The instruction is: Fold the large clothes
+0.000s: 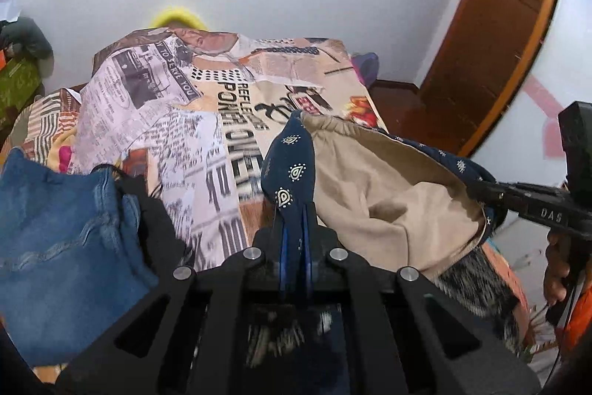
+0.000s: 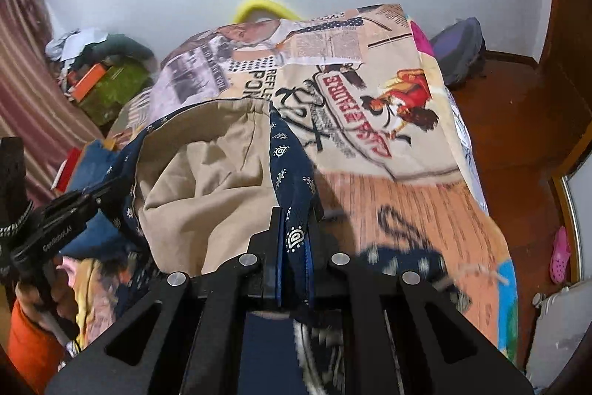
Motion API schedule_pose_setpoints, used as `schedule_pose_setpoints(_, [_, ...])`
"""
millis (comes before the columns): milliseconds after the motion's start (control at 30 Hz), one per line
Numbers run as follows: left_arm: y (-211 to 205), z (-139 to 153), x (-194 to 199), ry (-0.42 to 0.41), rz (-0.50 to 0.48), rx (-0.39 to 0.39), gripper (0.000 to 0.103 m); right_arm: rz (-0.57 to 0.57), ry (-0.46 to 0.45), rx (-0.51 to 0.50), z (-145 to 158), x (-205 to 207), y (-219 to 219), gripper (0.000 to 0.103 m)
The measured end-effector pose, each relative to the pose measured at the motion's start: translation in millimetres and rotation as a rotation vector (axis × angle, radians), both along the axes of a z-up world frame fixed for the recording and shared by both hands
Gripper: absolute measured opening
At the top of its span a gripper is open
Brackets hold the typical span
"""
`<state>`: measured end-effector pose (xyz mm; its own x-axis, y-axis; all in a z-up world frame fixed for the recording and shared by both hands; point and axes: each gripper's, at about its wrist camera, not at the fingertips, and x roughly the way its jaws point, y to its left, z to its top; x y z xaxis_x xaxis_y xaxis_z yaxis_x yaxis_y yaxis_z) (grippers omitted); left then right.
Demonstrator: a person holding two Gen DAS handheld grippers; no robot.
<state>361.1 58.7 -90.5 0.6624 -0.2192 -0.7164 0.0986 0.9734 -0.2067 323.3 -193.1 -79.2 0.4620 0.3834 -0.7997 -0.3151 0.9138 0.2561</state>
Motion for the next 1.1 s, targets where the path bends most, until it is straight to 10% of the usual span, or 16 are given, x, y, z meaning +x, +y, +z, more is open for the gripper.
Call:
schedule_pose_setpoints(533, [18,-103,-88,0.203,0.076,-0.02,0.007,-0.046,0.079,-0.14,-78,-54,-30,0.008])
schedule_pose_setpoints(700, [8,-98,-90,0.185,0.068,0.055,0.013,-0.015,0.018,-0.236,-67,-62,-16,0.011])
schedule_pose_setpoints(867, [0,-79,-92,0.141,0.048,0.134,0.041,0.028,-0.007,-0.282,-54,-63,-5,0.013])
schedule_pose_setpoints(1100, [9,-51,-71,0.078,0.05,0.084,0.049,0.062,-0.087,-0.265,-36,-48,12,0.042])
